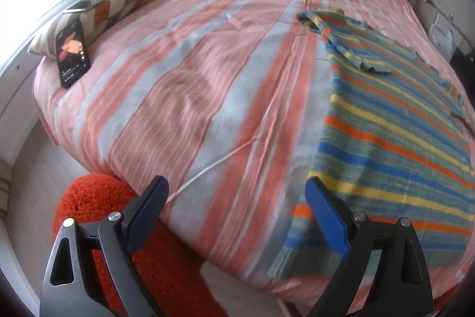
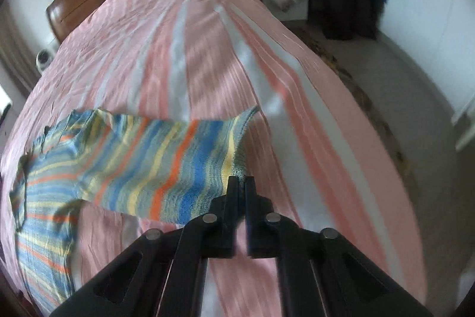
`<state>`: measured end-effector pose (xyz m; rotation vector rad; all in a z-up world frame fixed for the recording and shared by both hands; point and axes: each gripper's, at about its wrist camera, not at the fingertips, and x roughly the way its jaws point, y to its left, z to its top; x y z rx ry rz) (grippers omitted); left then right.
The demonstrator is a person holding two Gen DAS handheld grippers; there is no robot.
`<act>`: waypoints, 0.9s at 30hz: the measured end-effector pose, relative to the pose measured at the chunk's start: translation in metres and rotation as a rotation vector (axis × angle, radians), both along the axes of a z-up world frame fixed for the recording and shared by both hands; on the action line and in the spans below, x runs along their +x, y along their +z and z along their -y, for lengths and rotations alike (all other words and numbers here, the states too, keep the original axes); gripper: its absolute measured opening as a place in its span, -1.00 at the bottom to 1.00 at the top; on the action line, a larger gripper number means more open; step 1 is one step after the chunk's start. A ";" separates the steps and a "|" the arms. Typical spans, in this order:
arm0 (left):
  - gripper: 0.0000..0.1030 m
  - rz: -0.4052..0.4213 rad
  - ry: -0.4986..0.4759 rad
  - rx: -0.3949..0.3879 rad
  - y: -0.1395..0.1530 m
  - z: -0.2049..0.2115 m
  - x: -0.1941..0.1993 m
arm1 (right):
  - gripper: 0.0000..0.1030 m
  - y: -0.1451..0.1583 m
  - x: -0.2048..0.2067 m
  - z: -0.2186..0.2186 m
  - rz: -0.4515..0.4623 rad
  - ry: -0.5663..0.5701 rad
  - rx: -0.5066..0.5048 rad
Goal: Fold small clothes
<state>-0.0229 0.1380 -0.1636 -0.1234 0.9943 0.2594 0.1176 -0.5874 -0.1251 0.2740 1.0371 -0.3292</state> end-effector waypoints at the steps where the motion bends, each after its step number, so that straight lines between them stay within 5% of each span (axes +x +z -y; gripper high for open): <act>1: 0.83 -0.005 0.006 0.000 -0.002 -0.001 0.000 | -0.94 -0.003 -0.007 0.007 -0.005 -0.017 0.008; 4: 0.82 -0.015 0.017 -0.002 -0.005 -0.005 0.001 | -0.96 -0.034 -0.015 0.015 -0.040 -0.081 0.076; 10: 0.82 -0.011 0.010 0.009 -0.007 -0.004 0.002 | -0.91 -0.038 -0.012 0.023 -0.018 -0.075 0.184; 15: 0.82 -0.013 0.000 0.013 -0.009 0.000 0.004 | -0.13 -0.037 -0.011 0.052 0.101 -0.110 0.415; 20: 0.82 -0.009 -0.013 0.041 -0.009 0.007 0.004 | -0.05 -0.052 0.022 0.065 0.163 -0.200 0.523; 21: 0.82 -0.010 -0.014 0.044 -0.009 0.007 0.004 | -0.12 -0.058 0.030 0.067 0.155 -0.214 0.532; 22: 0.82 -0.013 -0.014 0.046 -0.009 0.008 0.004 | -0.66 -0.056 0.031 0.069 0.150 -0.216 0.509; 23: 0.82 -0.016 -0.014 0.048 -0.010 0.008 0.004 | -0.96 -0.051 0.034 0.068 0.137 -0.218 0.429; 27: 0.82 -0.016 -0.007 0.046 -0.011 0.007 0.005 | -0.98 -0.042 0.024 0.072 0.123 -0.291 0.250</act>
